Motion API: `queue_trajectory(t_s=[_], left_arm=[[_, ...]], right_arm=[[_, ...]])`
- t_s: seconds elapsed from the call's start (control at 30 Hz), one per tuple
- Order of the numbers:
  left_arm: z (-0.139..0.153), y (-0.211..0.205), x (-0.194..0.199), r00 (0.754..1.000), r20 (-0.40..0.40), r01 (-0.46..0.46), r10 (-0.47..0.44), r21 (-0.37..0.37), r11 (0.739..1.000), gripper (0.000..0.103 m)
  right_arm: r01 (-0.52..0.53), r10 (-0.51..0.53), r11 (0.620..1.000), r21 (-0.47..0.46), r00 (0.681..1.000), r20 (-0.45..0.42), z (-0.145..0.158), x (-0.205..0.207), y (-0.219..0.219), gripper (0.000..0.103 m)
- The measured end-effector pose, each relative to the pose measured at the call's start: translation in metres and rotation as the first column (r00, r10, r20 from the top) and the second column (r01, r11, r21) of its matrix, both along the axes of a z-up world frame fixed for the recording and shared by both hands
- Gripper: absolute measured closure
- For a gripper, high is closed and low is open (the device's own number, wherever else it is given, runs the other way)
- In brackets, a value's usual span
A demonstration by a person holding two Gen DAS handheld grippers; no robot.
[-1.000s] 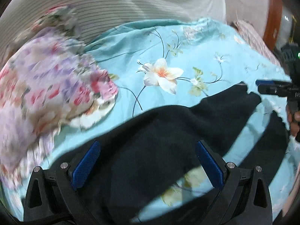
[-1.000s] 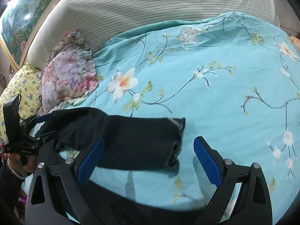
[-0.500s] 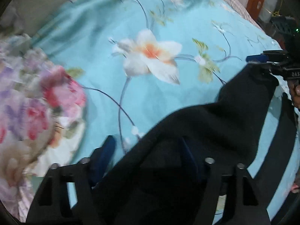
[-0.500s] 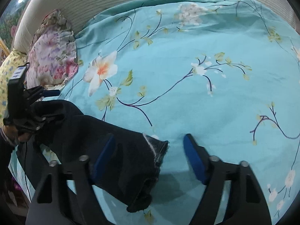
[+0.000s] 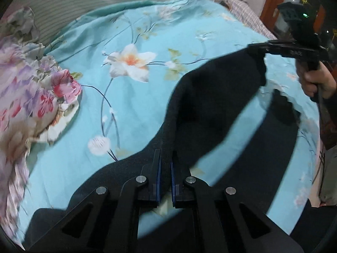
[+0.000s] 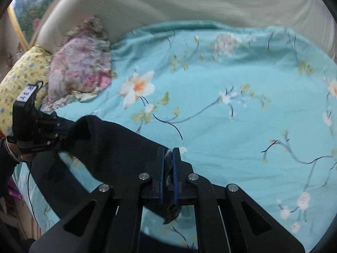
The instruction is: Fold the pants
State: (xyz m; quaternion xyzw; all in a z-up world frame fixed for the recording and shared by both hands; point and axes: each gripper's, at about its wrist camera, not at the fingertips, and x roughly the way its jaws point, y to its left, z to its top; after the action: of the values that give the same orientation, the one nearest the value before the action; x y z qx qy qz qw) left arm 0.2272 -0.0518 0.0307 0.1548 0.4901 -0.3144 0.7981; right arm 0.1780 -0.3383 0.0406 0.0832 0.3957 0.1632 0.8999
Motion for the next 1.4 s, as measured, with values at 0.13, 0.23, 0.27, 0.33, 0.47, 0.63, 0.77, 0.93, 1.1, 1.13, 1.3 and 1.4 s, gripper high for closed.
queue_trajectory(t_s=[0.13,0.23,0.27,0.33,0.47,0.63,0.77,0.93,1.1,1.13,1.3,1.4], left_arm=[[0.005,-0.005,-0.029,1.0,-0.002,-0.006,0.005,-0.034,0.999,0.098],[0.003,-0.007,-0.047,1.0,-0.02,-0.015,0.014,-0.057,0.998,0.098],[0.003,-0.008,-0.051,1.0,-0.026,-0.014,0.012,-0.061,0.998,0.098],[0.0,-0.007,-0.065,1.0,-0.029,-0.013,0.011,-0.068,0.998,0.098],[-0.003,-0.002,-0.09,0.999,-0.049,-0.027,0.023,-0.092,0.995,0.098],[-0.013,0.0,-0.113,0.996,-0.086,-0.044,0.033,-0.128,0.991,0.098],[-0.019,-0.007,-0.128,0.995,-0.098,-0.029,0.017,-0.126,0.992,0.098],[-0.021,-0.013,-0.14,0.995,-0.104,-0.015,0.001,-0.133,0.991,0.098],[-0.029,-0.016,-0.143,0.994,-0.109,-0.01,-0.003,-0.117,0.993,0.096],[-0.031,-0.015,-0.143,0.993,-0.116,-0.012,-0.002,-0.116,0.993,0.096],[-0.041,-0.011,-0.145,0.988,-0.155,-0.041,0.022,-0.121,0.992,0.079],[-0.037,-0.003,-0.155,0.988,-0.151,-0.06,0.038,-0.148,0.987,0.059]], right_arm=[[-0.014,0.014,1.0,-0.009,1.0,0.022,0.012,-0.016,-0.01,0.095],[-0.057,0.058,0.998,-0.026,0.998,0.031,0.017,-0.036,-0.012,0.095],[-0.071,0.072,0.997,-0.033,0.997,0.033,0.017,-0.043,-0.011,0.095],[-0.103,0.105,0.993,-0.054,0.994,0.035,0.014,-0.059,-0.009,0.095],[-0.158,0.161,0.984,-0.078,0.986,0.034,0.003,-0.096,-0.007,0.096],[-0.203,0.203,0.972,-0.118,0.979,-0.013,-0.019,-0.129,0.001,0.096],[-0.222,0.212,0.96,-0.17,0.974,-0.079,-0.037,-0.141,0.006,0.096],[-0.213,0.2,0.958,-0.192,0.976,-0.084,-0.034,-0.152,0.002,0.096],[-0.208,0.182,0.95,-0.233,0.975,-0.129,-0.048,-0.157,0.004,0.096],[-0.213,0.183,0.945,-0.247,0.973,-0.142,-0.051,-0.158,0.007,0.096],[-0.174,0.14,0.954,-0.245,0.979,-0.149,-0.056,-0.16,0.01,0.089],[-0.135,0.108,0.962,-0.236,0.987,-0.121,-0.042,-0.17,0.008,0.075]])
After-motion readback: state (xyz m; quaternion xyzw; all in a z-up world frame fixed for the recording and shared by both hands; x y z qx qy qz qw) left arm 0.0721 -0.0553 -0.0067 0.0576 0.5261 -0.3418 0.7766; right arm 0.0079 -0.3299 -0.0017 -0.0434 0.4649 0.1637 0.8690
